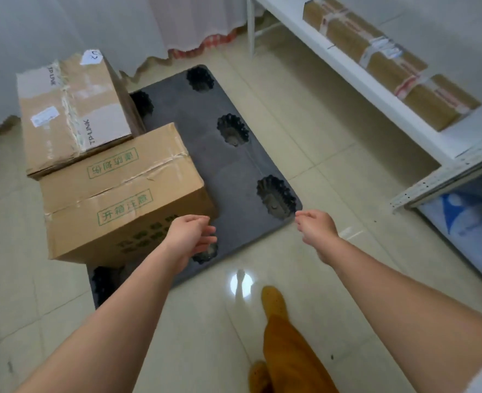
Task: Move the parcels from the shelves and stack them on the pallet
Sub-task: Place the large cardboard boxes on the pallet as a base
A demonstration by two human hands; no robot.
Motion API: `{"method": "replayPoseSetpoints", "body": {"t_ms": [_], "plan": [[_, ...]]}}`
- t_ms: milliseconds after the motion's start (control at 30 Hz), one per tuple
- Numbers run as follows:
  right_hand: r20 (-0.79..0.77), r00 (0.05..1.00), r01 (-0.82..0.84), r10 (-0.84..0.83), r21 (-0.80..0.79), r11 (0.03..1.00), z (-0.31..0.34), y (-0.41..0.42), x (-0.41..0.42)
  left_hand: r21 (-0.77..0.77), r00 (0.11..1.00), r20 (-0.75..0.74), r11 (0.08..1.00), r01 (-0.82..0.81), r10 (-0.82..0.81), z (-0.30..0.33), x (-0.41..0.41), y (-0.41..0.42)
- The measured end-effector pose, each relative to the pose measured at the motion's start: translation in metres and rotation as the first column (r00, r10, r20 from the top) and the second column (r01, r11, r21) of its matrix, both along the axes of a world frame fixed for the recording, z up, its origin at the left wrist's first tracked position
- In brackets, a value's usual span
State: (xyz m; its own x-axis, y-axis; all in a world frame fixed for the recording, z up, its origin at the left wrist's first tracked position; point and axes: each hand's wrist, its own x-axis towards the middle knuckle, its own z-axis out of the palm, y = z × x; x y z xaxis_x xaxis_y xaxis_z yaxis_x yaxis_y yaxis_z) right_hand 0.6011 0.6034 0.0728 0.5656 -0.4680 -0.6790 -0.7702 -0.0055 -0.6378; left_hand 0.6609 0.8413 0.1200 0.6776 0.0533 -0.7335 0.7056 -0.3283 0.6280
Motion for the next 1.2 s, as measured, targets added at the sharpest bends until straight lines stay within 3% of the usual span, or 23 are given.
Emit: {"method": "replayPoseSetpoints", "body": {"t_ms": [167, 433, 667, 833, 967, 1200], "plan": [[-0.018, 0.956, 0.288, -0.293, 0.258, 0.922, 0.027, -0.043, -0.088, -0.053, 0.993, -0.115, 0.999, 0.008, -0.014, -0.003, -0.056, -0.060], [0.126, 0.833, 0.493, -0.538, 0.270, 0.827, 0.081, -0.165, -0.236, -0.146, 0.971, -0.140, 0.974, 0.172, -0.193, 0.027, -0.139, -0.205], [0.169, 0.646, 0.679, -0.744, 0.318, 0.661, 0.106, -0.289, -0.398, -0.190, 0.931, -0.117, 0.928, 0.321, -0.346, 0.053, -0.256, -0.375], [0.151, 0.597, 0.753, -0.788, 0.234, 0.615, 0.113, -0.391, -0.544, -0.219, 0.840, -0.135, 0.843, 0.491, -0.525, 0.068, -0.390, -0.507], [0.105, 0.492, 0.849, -0.864, 0.162, 0.503, 0.113, -0.459, -0.650, -0.270, 0.732, -0.131, 0.734, 0.623, -0.669, 0.072, -0.487, -0.597], [0.012, 0.359, 0.917, -0.933, 0.181, 0.355, 0.084, -0.517, -0.757, -0.248, 0.606, -0.146, 0.622, 0.743, -0.782, 0.054, -0.584, -0.681]]}}
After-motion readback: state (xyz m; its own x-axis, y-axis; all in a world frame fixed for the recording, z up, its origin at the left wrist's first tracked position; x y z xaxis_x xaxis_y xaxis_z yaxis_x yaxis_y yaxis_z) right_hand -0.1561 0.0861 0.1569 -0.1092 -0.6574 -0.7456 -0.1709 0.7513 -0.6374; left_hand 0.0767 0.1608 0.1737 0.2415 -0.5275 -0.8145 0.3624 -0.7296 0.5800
